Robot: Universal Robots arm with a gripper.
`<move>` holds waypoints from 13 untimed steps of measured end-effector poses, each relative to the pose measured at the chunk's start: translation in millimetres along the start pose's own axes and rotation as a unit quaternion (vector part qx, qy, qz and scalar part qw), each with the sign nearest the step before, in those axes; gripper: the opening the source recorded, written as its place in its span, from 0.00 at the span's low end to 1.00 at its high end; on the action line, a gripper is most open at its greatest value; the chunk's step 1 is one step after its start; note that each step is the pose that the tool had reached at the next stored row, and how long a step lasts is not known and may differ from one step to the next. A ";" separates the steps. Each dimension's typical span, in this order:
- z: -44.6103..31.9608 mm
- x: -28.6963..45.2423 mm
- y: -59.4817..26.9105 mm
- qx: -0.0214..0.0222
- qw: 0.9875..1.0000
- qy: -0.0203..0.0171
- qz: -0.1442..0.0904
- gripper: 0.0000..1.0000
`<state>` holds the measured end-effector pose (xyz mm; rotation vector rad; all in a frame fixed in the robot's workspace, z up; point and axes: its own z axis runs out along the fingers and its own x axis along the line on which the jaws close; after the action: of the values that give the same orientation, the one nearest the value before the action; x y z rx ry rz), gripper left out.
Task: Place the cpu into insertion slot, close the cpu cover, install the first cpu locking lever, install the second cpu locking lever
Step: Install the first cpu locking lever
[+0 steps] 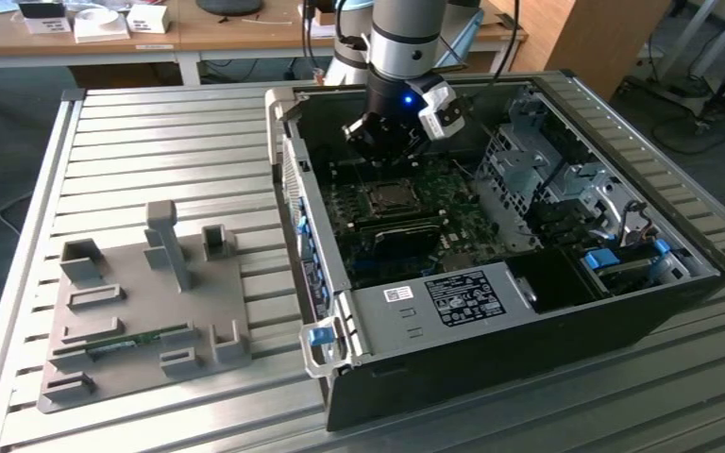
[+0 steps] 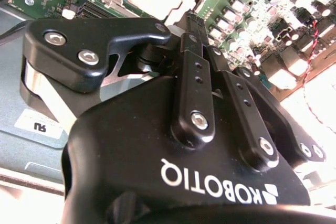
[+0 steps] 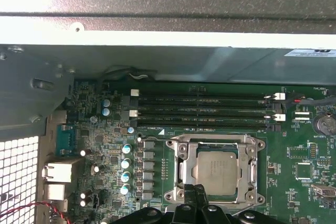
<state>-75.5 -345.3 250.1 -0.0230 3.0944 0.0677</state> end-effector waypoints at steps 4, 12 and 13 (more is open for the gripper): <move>0.0 0.0 0.0 0.000 1.000 0.002 0.000 0.11; 0.0 1.9 0.0 0.000 1.000 0.004 0.000 0.11; 0.0 1.9 0.0 0.000 1.000 0.004 0.000 0.11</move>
<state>-77.4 -345.3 250.1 -0.0229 3.1022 0.0681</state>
